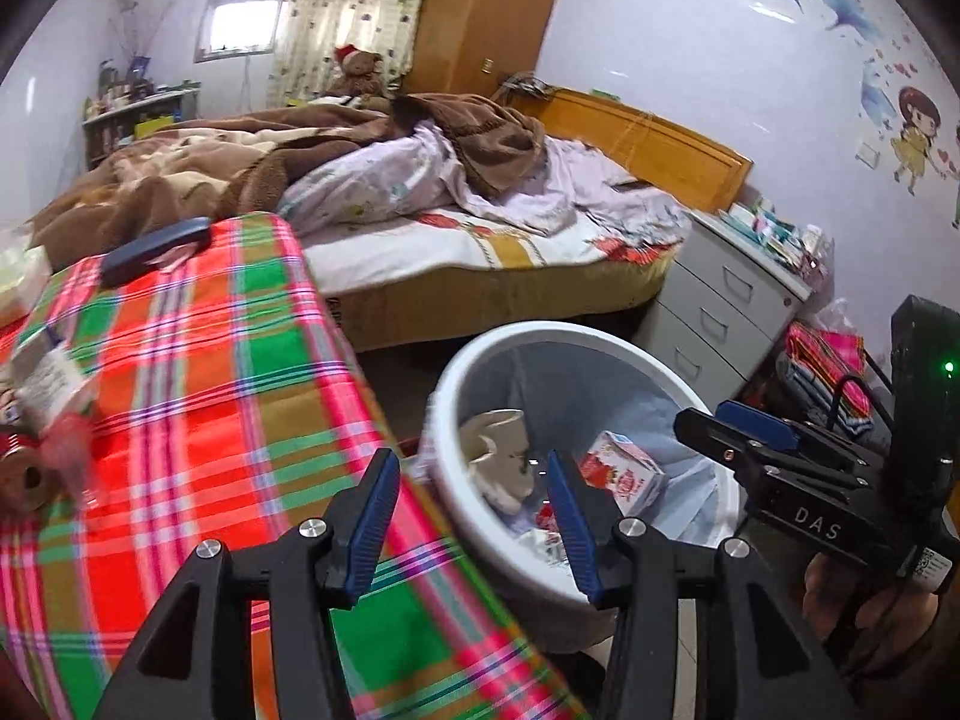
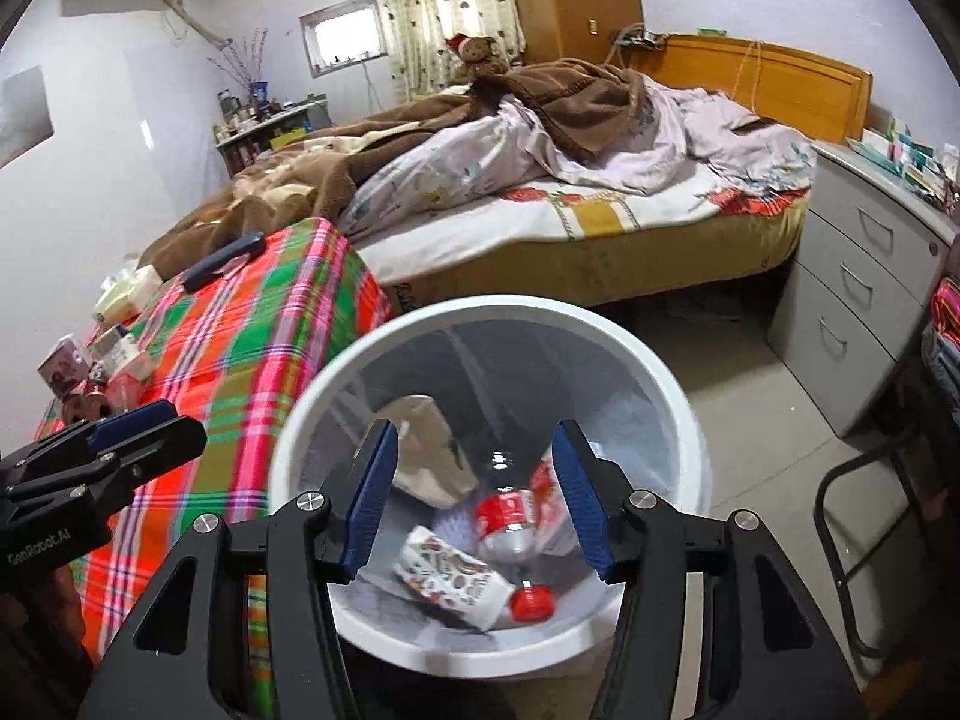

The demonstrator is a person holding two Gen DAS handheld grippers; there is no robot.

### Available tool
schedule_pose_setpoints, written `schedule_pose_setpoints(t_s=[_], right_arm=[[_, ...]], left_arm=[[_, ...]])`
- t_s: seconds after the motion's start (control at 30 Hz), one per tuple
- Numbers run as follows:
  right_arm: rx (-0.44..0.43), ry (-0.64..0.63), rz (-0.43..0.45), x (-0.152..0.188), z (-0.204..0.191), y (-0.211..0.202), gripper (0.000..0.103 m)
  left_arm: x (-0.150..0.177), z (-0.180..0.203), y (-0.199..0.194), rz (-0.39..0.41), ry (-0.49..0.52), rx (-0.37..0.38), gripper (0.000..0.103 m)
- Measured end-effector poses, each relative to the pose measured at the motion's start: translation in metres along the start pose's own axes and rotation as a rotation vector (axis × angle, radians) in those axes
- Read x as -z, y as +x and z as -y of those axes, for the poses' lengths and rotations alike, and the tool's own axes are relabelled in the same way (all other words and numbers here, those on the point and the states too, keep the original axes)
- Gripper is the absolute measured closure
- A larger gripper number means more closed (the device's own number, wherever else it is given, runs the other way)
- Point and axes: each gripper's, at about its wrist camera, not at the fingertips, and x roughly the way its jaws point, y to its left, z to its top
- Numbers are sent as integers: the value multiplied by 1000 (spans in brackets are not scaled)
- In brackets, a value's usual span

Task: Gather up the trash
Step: 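Move both open grippers back over the remaining trash on the bed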

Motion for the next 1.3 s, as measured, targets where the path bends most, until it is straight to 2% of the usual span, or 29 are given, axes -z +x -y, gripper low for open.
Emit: schedule_pose_setpoints(t_s=[0.23, 0.37, 0.5, 0.67, 0.9, 1.07, 1.17, 1.3], right_arm=[[-64, -32, 41, -4, -30, -2, 47], [-120, -47, 60, -9, -53, 1, 41], [-152, -83, 66, -10, -79, 4, 40], [-198, -117, 59, -12, -105, 12, 40], [-245, -168, 44, -14, -136, 20, 40], [-280, -204, 37, -20, -160, 26, 39], [-304, -238, 28, -24, -177, 31, 39], [-344, -261, 1, -27, -196, 42, 38]], left_arm=[[8, -38, -37, 58, -39, -87, 53], [13, -62, -57, 88, -73, -139, 50], [17, -97, -78, 114, -132, -181, 49], [24, -137, -102, 145, -191, -240, 42], [34, -181, -124, 164, -259, -308, 42], [36, -203, -136, 179, -277, -341, 42], [34, -219, -144, 188, -293, -361, 36], [23, -239, -149, 187, -272, -388, 35]])
